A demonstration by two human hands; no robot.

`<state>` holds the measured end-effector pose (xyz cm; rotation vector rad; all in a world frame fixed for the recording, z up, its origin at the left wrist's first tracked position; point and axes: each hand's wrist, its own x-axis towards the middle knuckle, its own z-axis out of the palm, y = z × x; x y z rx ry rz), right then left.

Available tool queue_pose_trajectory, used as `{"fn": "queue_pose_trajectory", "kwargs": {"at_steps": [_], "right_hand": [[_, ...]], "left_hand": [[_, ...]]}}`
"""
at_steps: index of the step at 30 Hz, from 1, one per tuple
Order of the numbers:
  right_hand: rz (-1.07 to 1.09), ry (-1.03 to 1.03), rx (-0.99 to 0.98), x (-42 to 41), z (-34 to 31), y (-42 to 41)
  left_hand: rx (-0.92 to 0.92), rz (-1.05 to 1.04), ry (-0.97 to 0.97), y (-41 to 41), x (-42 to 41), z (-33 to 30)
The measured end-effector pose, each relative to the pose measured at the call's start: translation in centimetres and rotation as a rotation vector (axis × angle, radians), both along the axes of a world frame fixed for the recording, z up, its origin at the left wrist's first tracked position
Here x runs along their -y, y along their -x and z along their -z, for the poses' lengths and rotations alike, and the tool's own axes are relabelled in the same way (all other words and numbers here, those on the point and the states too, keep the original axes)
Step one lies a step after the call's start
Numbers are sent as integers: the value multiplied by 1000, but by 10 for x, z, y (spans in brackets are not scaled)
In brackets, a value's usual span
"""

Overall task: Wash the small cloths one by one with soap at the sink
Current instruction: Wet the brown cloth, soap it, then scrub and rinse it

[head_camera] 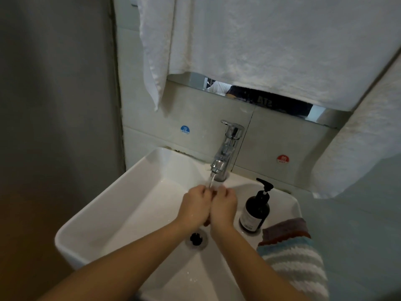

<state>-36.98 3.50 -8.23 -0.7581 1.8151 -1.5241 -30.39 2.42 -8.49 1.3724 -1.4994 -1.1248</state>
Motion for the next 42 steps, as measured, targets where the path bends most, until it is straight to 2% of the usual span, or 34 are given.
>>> {"fn": "queue_pose_trajectory", "kwargs": {"at_steps": [3,5,7,9,13,15,17,19,20,21,23,25,27,29,31,34,37,39,42], "right_hand": [[-242,-42,-89,-18,1,-18],[-175,-19,-114,-10,-4,-11],[-14,6,-10,8,-7,2],[9,-33,98,14,-2,3],[-303,-106,42,-8,1,-11],[-292,-49,83,-8,-6,-3],[-171,15,274,1,-9,8],[-83,137,585,10,-10,15],[-48,175,643,15,-7,16],[-23,158,583,16,-5,17],[5,27,276,12,5,10],[-63,-51,50,-5,13,-9],[-168,-23,-63,-24,10,-26],[-196,48,-131,-28,0,-28],[-108,58,-96,-12,-3,-15],[89,-61,147,16,5,10],[125,-67,427,23,16,25],[82,-62,445,22,21,27],[-56,-109,269,11,29,8]], "left_hand": [[-3,-163,15,-13,16,1],[-38,-67,-2,-10,12,-1],[-96,69,-49,1,1,-4],[-63,79,-43,3,-1,-5],[52,-100,-2,-15,19,1],[81,-104,-39,-15,21,3],[-32,-110,-105,-12,17,3],[-234,-45,-264,-9,14,3],[-294,4,-317,-7,10,2],[-318,37,-325,-4,8,3],[-252,18,-239,0,6,2],[-197,-125,-117,-1,12,3],[-184,-204,-66,-8,19,3],[-159,-154,-42,-13,14,-1],[-163,-45,-25,-10,4,-3],[-272,55,-164,-7,-7,-12],[-422,152,-251,-13,-1,-10],[-318,185,-126,-13,1,0],[-99,50,99,-10,5,14]]}}
